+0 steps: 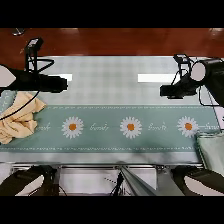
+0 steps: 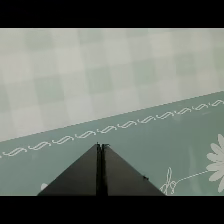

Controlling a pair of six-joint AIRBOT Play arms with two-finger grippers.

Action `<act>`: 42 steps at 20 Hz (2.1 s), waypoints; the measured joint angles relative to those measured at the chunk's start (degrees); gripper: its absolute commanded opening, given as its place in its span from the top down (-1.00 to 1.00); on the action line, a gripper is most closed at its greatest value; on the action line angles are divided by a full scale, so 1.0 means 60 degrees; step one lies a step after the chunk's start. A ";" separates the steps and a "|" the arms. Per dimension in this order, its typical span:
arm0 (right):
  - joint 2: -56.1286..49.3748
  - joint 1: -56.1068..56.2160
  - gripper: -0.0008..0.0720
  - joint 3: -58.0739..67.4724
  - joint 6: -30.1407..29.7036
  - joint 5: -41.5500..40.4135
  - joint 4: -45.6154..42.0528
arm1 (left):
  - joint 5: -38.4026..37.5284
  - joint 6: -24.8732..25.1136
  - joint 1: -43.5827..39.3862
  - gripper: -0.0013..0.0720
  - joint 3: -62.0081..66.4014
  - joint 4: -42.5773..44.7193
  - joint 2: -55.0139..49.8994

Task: Fold the shirts.

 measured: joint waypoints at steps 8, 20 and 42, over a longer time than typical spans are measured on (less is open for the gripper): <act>0.0000 0.0000 0.92 0.0000 0.0000 0.0000 0.0000 | -0.0004 0.0022 0.0000 0.89 0.0000 0.0000 0.0000; 0.0000 0.0000 0.92 0.0000 0.0000 -0.0015 0.0000 | 0.0015 0.0018 0.0000 0.89 -0.0004 -0.0004 0.0000; 0.0652 0.0011 -0.74 -0.0459 -0.0674 0.0266 -0.0062 | -0.0987 -0.0678 0.2095 -0.95 0.0423 0.2812 0.0255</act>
